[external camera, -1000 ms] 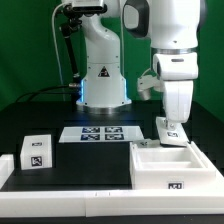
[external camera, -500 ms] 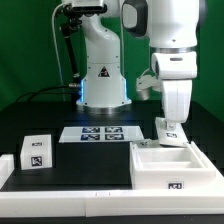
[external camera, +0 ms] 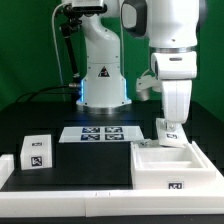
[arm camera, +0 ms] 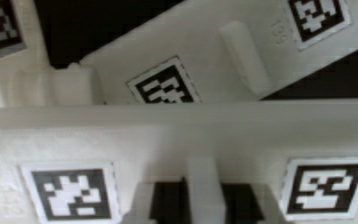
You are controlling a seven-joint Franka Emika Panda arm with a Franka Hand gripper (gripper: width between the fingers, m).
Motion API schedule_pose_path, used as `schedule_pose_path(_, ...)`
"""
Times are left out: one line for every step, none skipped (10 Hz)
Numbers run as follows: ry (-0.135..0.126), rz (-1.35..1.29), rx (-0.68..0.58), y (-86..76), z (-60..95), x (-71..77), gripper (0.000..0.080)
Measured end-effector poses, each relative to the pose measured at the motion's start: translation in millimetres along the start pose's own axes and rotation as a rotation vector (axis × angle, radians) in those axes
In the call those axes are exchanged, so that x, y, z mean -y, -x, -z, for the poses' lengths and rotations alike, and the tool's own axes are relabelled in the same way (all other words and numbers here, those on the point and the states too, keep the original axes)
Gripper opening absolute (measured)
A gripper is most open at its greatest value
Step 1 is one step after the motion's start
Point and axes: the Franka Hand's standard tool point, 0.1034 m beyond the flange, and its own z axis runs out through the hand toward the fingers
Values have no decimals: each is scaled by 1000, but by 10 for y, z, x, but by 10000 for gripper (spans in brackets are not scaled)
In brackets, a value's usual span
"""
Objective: Assemble cabinet
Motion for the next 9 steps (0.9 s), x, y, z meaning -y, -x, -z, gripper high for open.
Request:
schedule_pose_path(0, 0, 0, 0, 0, 0, 70)
schedule_pose_path(0, 2, 0, -3, 0, 1, 70)
schedule_pose_path(0, 5, -1, -15, 2, 4, 70)
schedule_pose_path(0, 5, -1, -27, 3, 8, 70)
schedule_pose_path(0, 6, -1, -33, -1, 15, 70)
schedule_pose_path(1, 6, -3, -29, -19, 39, 70)
schedule_pose_path(3, 6, -4, -30, -21, 42, 71)
schedule_pose_path(4, 3, -5, -32, -20, 41, 71)
schedule_pose_path(4, -2, -5, -34, -19, 40, 70)
